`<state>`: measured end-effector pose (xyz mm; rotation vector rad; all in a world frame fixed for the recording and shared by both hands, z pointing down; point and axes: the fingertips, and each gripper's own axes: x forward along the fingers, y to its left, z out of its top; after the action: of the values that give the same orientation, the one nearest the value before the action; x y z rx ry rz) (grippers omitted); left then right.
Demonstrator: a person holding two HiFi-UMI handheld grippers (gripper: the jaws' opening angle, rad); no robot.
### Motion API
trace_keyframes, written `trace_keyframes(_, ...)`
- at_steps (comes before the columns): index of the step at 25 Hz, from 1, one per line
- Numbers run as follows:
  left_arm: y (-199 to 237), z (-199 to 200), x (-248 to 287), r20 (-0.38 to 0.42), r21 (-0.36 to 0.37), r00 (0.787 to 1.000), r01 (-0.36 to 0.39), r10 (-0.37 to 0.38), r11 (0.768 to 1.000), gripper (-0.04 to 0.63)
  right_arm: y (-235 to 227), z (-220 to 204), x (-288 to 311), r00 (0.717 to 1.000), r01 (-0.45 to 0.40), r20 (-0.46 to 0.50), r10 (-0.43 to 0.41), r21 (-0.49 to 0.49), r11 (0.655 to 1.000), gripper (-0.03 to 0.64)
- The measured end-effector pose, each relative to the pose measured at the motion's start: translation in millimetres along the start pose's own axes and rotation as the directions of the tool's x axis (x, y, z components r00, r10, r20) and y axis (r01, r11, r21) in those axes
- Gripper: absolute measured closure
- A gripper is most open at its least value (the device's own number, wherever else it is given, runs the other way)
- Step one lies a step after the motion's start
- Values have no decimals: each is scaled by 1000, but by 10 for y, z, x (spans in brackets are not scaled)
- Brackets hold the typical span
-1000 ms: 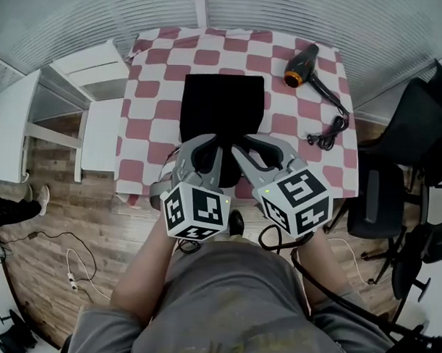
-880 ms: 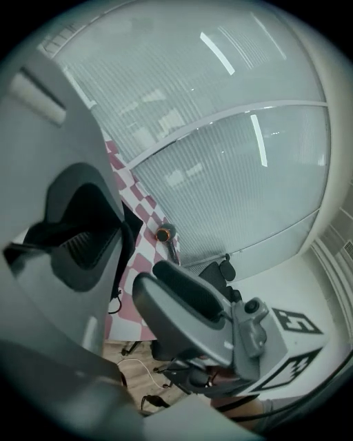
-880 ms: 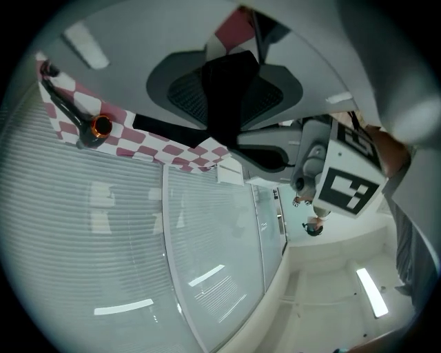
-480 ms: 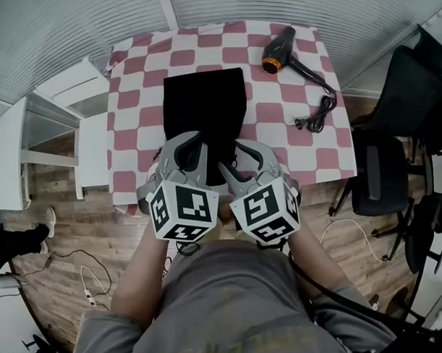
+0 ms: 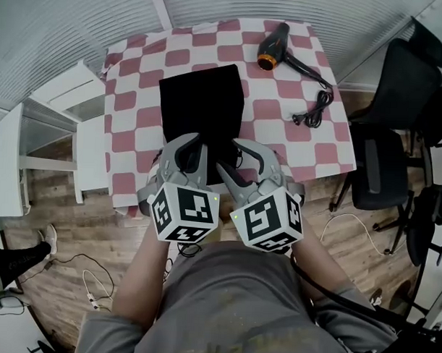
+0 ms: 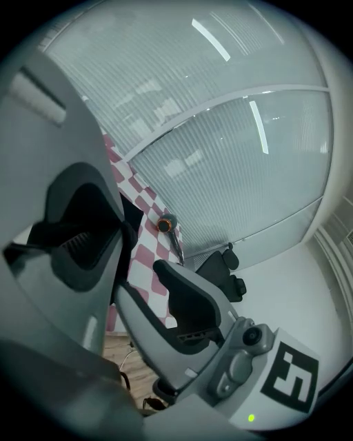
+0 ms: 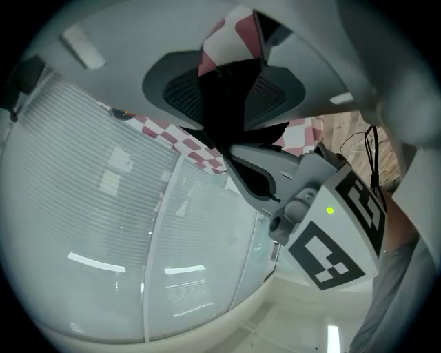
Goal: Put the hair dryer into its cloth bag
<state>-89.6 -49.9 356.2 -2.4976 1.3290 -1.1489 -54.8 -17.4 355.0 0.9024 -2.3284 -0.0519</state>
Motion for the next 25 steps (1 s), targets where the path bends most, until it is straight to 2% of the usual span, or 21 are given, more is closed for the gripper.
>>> trace_keyframes(4, -57, -5, -21, 1, 3, 1000, 8, -8, 1000, 583, 121, 83, 98, 1000, 13, 1, -13, -90, 996, 408)
trace_keyframes(7, -80, -39, -43, 3, -2, 1000, 14, -14, 1000, 583, 70, 105, 141, 998, 61, -9, -64, -147, 987, 501)
trace_keyframes(9, -81, -70, -60, 4, -12, 1000, 18, -18, 1000, 583, 44, 146, 138, 998, 64, 3, -64, -152, 986, 572)
trace_keyframes(13, -90, -106, -62, 10, -26, 1000, 14, -14, 1000, 576, -4, 205, 128, 999, 43, 14, -41, -146, 988, 575)
trace_keyframes(17, -61, -174, -71, 7, -51, 1000, -13, 13, 999, 511, -87, 269, 119, 999, 50, 18, -48, -142, 989, 577)
trace_keyframes(21, -32, -178, -68, 12, -64, 999, -38, 39, 997, 511, -118, 321, 108, 998, 54, 29, -51, -144, 988, 575)
trace_keyframes(22, -20, -163, -67, 15, -58, 999, -43, 44, 997, 512, -121, 323, 108, 998, 55, 30, -52, -141, 989, 577)
trace_keyframes(24, 17, -129, -69, 16, -45, 999, -45, 46, 998, 584, -135, 309, 114, 998, 59, 28, -56, -131, 990, 577)
trace_keyframes(25, 33, -113, -68, 13, -39, 999, -40, 40, 998, 584, -146, 293, 119, 998, 61, 25, -58, -127, 990, 577)
